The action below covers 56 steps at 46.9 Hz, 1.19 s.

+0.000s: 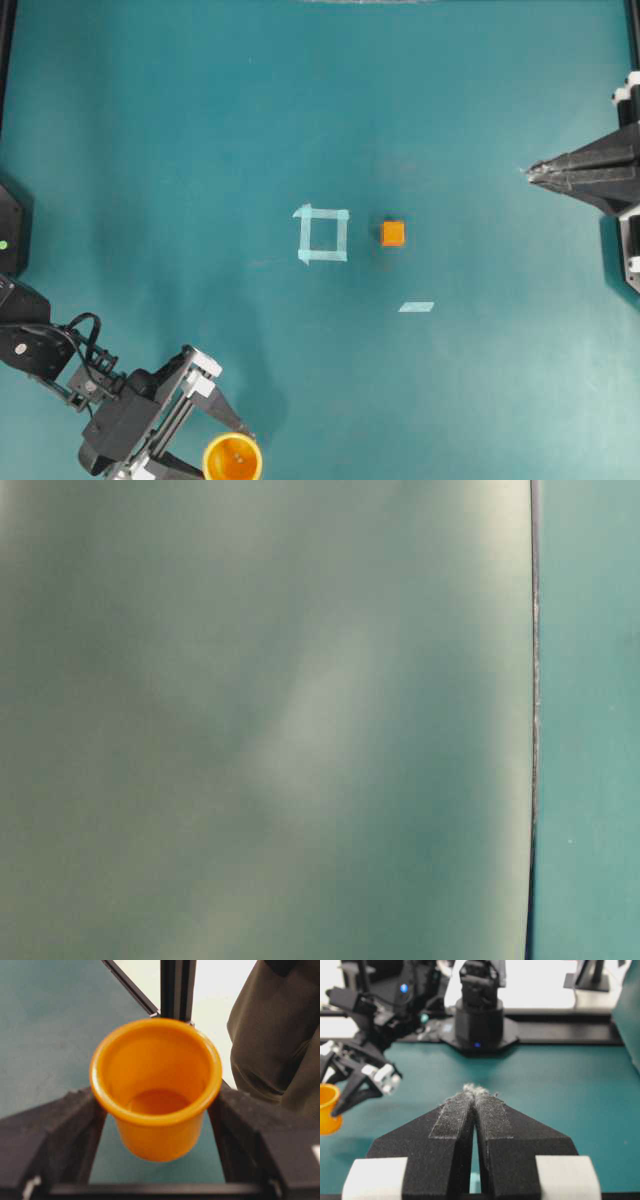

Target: Move the cup forward with left arm.

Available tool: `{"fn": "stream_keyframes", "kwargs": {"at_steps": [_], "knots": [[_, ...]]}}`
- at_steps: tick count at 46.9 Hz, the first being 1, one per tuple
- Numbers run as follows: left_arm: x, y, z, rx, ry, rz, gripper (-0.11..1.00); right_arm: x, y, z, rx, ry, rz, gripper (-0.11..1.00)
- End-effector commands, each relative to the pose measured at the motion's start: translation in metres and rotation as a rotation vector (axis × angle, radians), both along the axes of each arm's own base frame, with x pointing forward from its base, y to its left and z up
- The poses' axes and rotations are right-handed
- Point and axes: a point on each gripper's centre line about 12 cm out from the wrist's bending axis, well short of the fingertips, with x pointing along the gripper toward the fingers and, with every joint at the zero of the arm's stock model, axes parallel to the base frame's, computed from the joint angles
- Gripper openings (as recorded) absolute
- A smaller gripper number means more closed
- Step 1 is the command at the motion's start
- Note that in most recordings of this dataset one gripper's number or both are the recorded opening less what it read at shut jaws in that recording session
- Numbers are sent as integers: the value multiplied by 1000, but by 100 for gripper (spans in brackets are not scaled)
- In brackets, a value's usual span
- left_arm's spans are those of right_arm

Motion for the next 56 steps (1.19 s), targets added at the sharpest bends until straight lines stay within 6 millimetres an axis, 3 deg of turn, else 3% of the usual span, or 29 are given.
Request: {"fn": "stream_keyframes", "kwargs": {"at_steps": [1, 56], "knots": [[3, -4, 9, -16, -26, -3, 65, 1, 0, 14, 3, -34, -2, -1], [3, -5, 8, -14, -22, -5, 65, 1, 0, 13, 0, -23, -2, -1]]}}
